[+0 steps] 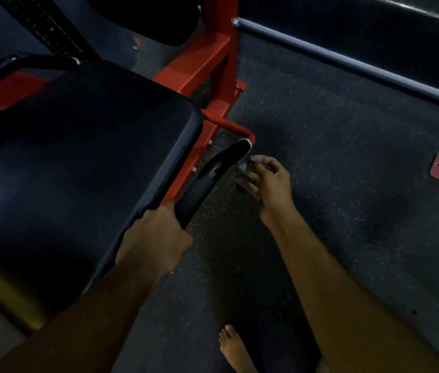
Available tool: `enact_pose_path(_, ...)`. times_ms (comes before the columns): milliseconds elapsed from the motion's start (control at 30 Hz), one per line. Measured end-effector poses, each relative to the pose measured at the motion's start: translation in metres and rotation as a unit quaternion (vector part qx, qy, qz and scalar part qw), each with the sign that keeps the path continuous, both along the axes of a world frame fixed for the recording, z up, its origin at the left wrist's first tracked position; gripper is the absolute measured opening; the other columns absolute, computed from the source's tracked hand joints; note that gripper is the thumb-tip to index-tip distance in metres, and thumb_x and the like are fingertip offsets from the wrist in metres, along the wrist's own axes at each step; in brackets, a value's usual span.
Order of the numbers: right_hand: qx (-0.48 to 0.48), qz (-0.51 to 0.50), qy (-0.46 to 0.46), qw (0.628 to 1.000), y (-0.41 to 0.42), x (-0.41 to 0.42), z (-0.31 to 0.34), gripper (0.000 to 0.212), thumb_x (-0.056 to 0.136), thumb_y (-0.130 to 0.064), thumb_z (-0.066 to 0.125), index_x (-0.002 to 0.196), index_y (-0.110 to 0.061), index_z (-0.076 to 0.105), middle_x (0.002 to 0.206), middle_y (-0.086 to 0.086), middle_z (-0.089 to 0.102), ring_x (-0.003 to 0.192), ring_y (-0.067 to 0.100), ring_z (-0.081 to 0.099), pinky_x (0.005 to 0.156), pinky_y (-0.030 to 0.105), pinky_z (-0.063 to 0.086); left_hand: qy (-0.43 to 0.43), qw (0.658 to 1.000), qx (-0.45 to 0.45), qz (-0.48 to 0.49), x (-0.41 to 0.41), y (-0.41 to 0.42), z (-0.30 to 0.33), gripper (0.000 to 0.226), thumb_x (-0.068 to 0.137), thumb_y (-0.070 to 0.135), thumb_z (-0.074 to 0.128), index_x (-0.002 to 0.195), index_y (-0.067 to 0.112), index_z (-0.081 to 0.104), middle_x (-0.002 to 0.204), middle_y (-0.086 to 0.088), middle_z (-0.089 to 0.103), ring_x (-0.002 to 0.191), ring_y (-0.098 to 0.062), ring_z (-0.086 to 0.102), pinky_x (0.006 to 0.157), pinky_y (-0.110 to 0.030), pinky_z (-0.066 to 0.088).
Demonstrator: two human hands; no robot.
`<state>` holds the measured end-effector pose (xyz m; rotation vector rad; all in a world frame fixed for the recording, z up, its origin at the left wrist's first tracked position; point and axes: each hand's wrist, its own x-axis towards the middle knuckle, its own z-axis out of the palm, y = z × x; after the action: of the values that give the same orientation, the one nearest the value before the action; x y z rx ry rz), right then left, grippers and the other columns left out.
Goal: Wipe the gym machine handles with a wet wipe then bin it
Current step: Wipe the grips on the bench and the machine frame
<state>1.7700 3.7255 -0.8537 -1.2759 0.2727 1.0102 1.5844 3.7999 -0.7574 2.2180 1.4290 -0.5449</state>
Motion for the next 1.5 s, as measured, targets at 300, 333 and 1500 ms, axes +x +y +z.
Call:
enact_pose_path(300,0.032,0.002,-0.021,0.999,-0.004,-0.006,0.002,0.01,0.091,-0.008,0.069,0.093,-0.012,0.06,0.1,0.008,0.07,0.093,0.021,0.071,0.09,0.046,0.059,0.001,1.0,-0.001,-0.005,0.0,0.0,0.0,0.04,0.092,0.039,0.067,0.127,0.026,0.053,0.097,0.004,0.061,0.083,-0.018,0.062,0.076,-0.038,0.056)
enact_pose_path(333,0.037,-0.008,-0.009,0.999,-0.004,-0.006,0.002,0.013,0.091,-0.007,0.07,0.1,-0.01,0.061,0.099,0.008,0.071,0.092,0.022,0.072,0.088,0.043,0.06,0.001,1.0,-0.002,-0.005,0.0,0.0,0.0,0.04,0.092,0.039,0.067,0.127,0.025,0.053,0.1,0.002,0.063,0.085,-0.019,0.063,0.078,-0.039,0.057)
enact_pose_path(1500,-0.071,-0.167,0.123,0.976,0.038,-0.013,0.006,0.012,0.093,-0.001,0.064,0.101,-0.003,0.073,0.098,0.015,0.075,0.091,0.023,0.075,0.08,0.035,0.063,0.004,1.0,0.014,-0.017,-0.002,0.002,-0.007,0.044,0.09,0.037,0.069,0.13,0.027,0.053,0.092,0.008,0.057,0.079,-0.015,0.061,0.073,-0.037,0.057)
